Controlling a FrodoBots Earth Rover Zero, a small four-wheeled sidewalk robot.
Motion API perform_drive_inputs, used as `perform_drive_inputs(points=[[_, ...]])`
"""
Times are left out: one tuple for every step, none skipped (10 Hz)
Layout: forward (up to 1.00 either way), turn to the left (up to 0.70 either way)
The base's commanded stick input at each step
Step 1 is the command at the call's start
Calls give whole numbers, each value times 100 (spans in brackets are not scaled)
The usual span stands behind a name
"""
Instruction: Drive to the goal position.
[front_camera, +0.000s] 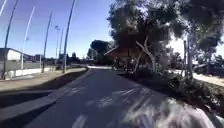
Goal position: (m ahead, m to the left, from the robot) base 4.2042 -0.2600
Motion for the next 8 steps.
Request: perform_drive_inputs(points=[[100,0],[100,0],[100,0],[100,0],[100,0],[100,10],[100,28],[100,0]])
